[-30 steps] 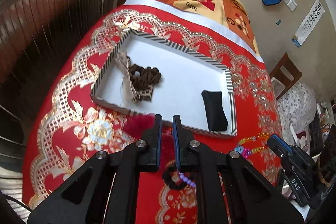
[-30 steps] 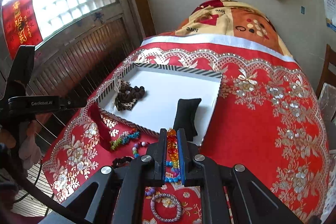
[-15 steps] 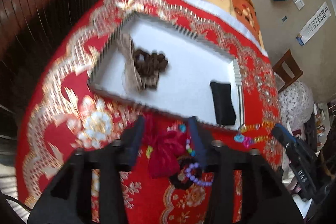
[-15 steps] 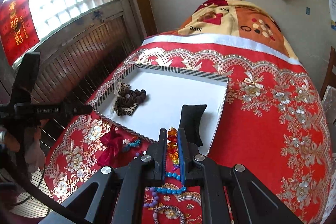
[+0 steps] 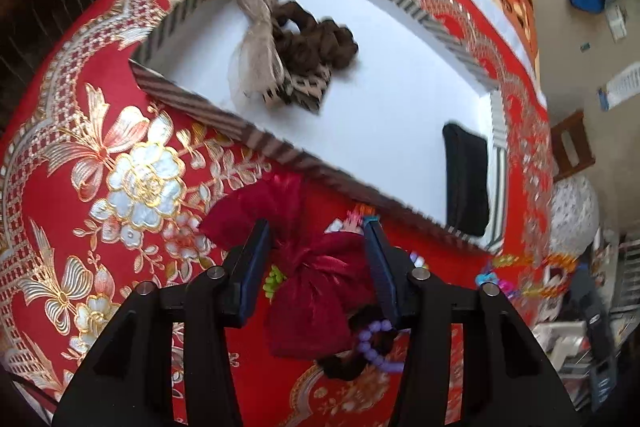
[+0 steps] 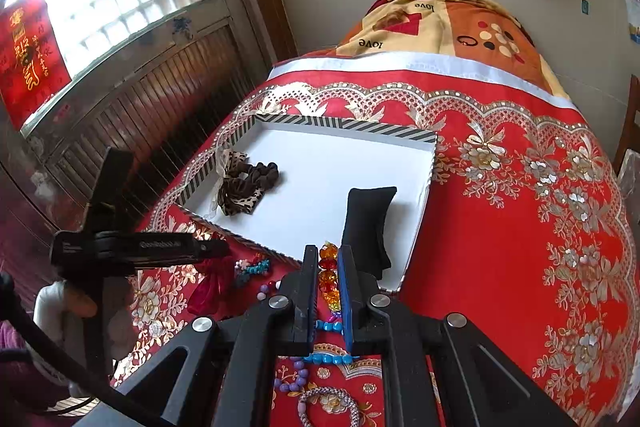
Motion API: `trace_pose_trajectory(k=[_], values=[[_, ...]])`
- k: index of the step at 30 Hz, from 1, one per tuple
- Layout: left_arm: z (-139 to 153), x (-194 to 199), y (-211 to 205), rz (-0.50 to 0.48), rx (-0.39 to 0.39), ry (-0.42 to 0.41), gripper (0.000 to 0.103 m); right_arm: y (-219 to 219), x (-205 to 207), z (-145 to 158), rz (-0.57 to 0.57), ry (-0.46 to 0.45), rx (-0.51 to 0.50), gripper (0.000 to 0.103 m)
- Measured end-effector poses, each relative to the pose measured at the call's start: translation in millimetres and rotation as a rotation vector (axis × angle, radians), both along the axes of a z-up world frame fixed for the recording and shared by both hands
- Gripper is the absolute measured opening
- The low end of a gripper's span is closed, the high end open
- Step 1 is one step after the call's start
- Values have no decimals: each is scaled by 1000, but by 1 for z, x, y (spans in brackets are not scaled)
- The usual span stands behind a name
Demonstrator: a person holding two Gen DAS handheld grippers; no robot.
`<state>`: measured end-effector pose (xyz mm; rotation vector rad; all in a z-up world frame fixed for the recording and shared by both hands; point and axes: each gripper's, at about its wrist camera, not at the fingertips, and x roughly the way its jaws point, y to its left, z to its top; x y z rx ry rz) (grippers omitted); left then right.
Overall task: Organize jewelry
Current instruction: 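Carry red bow with left tool into tray while right tool carries bracelet there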
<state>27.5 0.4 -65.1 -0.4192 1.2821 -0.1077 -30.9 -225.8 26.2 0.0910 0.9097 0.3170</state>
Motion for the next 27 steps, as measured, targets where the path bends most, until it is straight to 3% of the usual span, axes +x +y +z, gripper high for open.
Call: trace_pose_trajectory(k=[2,5,17,27], values=[[-2,-3,-3,-26,39,-4,11,-1,-2,1,-2,-2,3,9],[1,-7,-2,-44,24,-20,7,-3,-3,2,-3,-6,9,9],[71,-16,13,-51,-14,-181,5,7,2,19,46,-51,32,9],[105,24,15,-47,38,-271,5,18,37,30,67,-73,37,9]])
